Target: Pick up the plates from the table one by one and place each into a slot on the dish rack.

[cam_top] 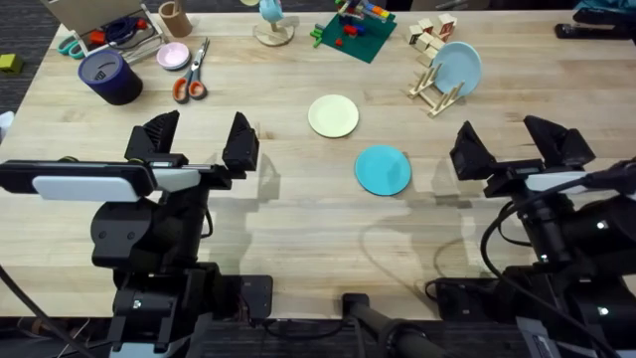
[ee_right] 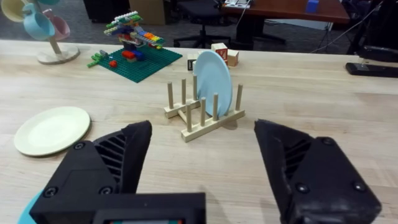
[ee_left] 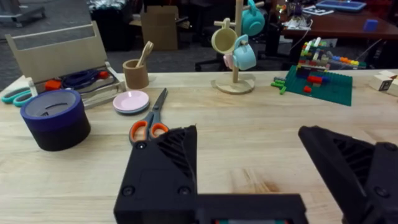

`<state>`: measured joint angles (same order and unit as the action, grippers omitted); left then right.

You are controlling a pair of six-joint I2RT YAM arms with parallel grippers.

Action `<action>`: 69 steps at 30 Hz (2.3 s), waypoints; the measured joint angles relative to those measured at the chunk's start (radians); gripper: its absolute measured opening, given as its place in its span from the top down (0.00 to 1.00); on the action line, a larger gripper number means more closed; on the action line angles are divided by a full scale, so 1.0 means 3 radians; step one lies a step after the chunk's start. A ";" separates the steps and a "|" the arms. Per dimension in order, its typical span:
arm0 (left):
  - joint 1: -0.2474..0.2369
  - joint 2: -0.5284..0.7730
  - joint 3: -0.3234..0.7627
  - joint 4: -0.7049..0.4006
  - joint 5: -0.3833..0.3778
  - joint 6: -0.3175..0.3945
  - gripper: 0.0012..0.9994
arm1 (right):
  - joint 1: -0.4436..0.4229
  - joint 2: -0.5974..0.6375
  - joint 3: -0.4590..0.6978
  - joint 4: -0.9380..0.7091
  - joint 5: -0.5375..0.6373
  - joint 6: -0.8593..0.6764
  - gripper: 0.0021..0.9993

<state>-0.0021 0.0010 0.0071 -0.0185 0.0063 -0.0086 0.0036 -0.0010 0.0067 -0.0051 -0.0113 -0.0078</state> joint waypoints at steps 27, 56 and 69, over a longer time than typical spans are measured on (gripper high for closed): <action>0.0000 0.0322 0.0630 -0.0251 -0.0010 -0.0100 0.01 | 0.0000 0.0225 0.0565 0.0007 -0.0001 0.0000 0.00; 0.0000 0.3949 0.3355 -0.1640 0.0302 -0.0114 0.01 | 0.0000 0.3733 0.3327 -0.1380 -0.0001 0.0000 0.00; 0.0000 0.4023 0.3365 -0.1659 0.0426 -0.0136 0.11 | 0.0000 0.3799 0.3360 -0.1501 -0.0001 0.0000 0.00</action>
<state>-0.0021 1.2079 1.0164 -0.5163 0.1341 -0.0495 0.0036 1.1389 1.0145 -0.4553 -0.0116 -0.0078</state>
